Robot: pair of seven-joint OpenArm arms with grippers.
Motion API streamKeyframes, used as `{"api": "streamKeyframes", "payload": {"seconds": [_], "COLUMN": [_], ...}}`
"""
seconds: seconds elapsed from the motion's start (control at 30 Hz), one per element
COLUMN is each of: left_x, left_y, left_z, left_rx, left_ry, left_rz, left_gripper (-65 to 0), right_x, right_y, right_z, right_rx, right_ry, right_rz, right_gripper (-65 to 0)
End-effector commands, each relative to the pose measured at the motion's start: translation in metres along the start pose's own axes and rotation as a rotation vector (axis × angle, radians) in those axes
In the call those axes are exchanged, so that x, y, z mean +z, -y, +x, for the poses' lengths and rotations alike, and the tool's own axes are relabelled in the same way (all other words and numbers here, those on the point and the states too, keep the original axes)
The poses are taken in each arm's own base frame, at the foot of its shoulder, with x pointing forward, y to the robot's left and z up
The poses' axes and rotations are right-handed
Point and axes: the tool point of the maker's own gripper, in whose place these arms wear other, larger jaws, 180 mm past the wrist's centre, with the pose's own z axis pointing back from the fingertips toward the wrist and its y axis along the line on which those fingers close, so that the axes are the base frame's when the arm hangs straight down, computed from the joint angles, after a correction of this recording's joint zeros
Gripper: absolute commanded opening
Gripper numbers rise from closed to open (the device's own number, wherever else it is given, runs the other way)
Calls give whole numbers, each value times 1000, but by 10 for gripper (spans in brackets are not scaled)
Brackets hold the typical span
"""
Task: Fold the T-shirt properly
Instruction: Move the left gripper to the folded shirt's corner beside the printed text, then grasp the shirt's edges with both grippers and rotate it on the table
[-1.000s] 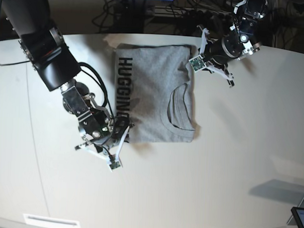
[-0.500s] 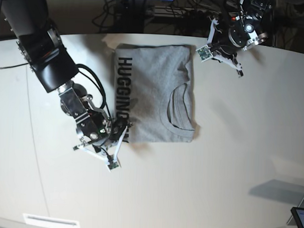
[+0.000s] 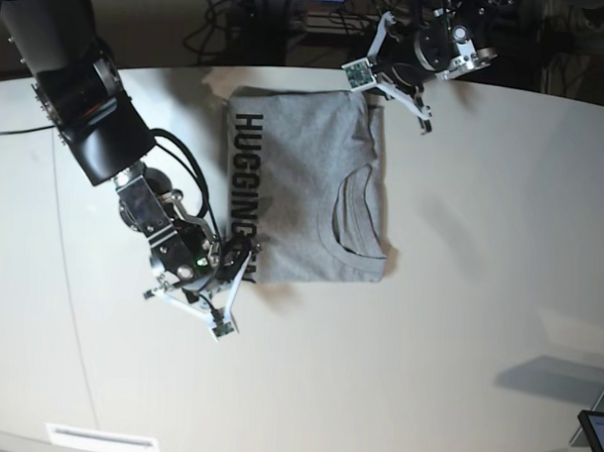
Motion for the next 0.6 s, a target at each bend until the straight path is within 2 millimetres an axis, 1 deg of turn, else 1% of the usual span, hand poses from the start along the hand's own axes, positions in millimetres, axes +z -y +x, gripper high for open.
{"api": "streamKeyframes", "payload": {"seconds": [0.0,0.1,0.17,0.3,0.4,0.5,0.57], "left_x": [-2,-2,-4,-5,-6,-8,-8], "left_y": [18,18,13,4,-8,-17,-27], "left_z": [-5,-2,5,7,11,10,5], "left_rx": [-8,-4,-6,-3,-16,-20,-11], "left_ry": [-19,-12,3,9,16,12,0], "left_rz": [-66,-67,-51,-30,-4,12,34], "left_gripper": [-650,-650,-650,-650,-650,-650,-650], "right_x": [5,4,4,4,3,3,3], "right_y": [7,6,6,6,3,2,1], "right_z": [14,13,13,13,8,6,5], "right_rx": [-1,-2,-2,-2,-3,-3,-3], "right_ry": [28,26,26,26,18,16,14], "right_rz": [-11,-10,-10,-8,-3,-1,0], "right_gripper": [-650,-650,-650,-650,-650,-650,-650]}}
